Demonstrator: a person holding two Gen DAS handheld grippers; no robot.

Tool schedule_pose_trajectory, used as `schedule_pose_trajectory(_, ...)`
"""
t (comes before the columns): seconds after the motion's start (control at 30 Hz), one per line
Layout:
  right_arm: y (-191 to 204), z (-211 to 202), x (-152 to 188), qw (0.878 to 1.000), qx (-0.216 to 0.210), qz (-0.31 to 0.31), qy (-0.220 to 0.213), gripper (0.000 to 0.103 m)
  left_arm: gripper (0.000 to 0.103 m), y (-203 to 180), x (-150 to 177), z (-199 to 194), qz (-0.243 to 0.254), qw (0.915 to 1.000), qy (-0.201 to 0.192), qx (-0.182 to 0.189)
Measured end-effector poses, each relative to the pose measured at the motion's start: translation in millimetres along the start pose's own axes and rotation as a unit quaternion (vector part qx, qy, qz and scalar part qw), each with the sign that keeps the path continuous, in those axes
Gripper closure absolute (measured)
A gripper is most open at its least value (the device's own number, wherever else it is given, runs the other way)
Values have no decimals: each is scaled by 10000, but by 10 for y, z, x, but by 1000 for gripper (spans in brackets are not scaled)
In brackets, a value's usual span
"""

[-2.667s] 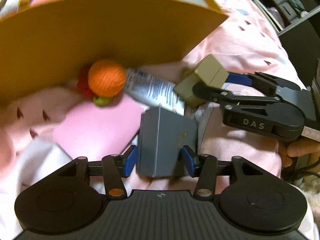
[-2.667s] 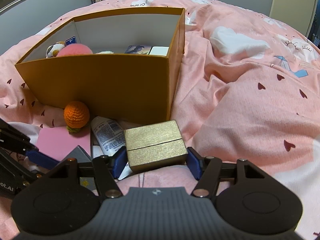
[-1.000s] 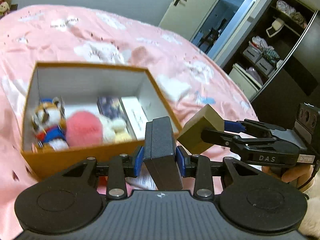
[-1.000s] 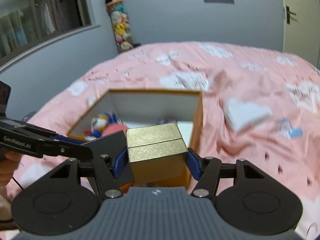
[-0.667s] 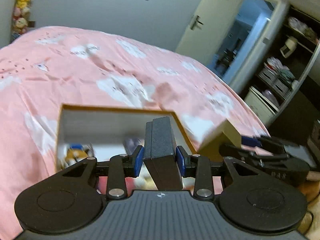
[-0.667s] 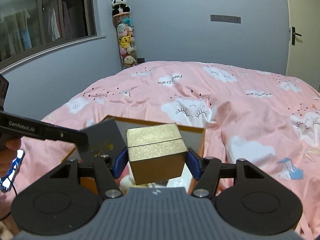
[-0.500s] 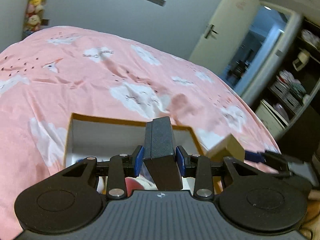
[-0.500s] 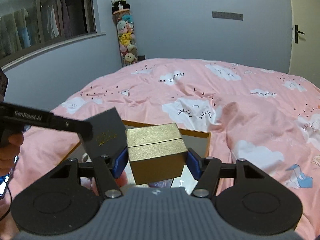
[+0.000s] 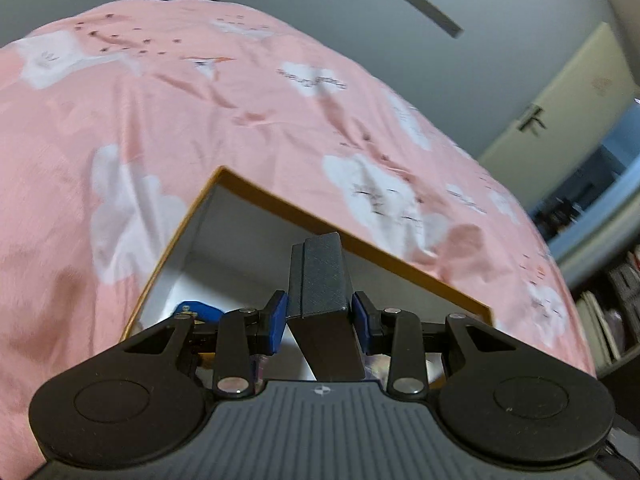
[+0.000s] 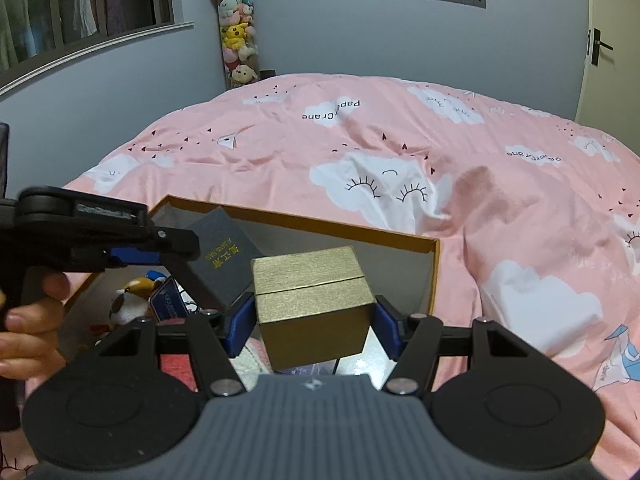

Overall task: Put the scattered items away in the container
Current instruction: 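Carry the gray box over the box with the left tool while the right tool carries the gold box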

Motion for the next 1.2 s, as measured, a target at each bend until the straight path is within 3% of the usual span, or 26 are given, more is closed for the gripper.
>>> schedule_pose_trajectory(0.23, 4, 119, -30, 9999, 120, -41, 100, 39, 63, -60, 61, 225, -85, 9998, 119, -110)
schedule_pose_trajectory(0.33, -6, 187, -55, 9995, 203, -137, 190, 39, 63, -73, 57, 263, -83, 9998, 168, -1)
schedule_pose_trajectory(0.47, -10, 260, -74, 9985, 309, -294, 338, 39, 63, -108, 50, 330, 73, 9984, 522, 222)
schedule_pose_trajectory(0.77, -18, 279, -59, 9977, 382, -342, 435, 39, 60, -159, 39, 300, 508, 9970, 564, -134)
schedule_pose_trajectory(0.9, -26, 286, -57, 9976, 403, -343, 453, 39, 47, -182, 38, 277, 830, 9945, 544, -332)
schedule_pose_trajectory(0.97, -21, 295, -54, 9975, 413, -345, 460, 39, 46, -195, 37, 260, 973, 9928, 557, -419)
schedule_pose_trajectory(1.03, -16, 295, -51, 9974, 406, -354, 470, 39, 49, -191, 29, 253, 1019, 9917, 662, -427)
schedule_pose_trajectory(1.1, -10, 296, -47, 9974, 404, -363, 475, 39, 64, -201, 15, 265, 1089, 9898, 750, -530)
schedule_pose_trajectory(1.2, 2, 295, -43, 9973, 399, -378, 479, 39, 67, -186, -18, 277, 1150, 9883, 828, -572)
Point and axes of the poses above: each gripper's, at about its wrist camera, not at the fingertips, and z roughly the way its jaws point, y to its left, x to its underside, the point moved 3 cm from there along z, roughly the way its jaws point, and after that the axes turned 14 degrees about y, right-handed, at the moved point
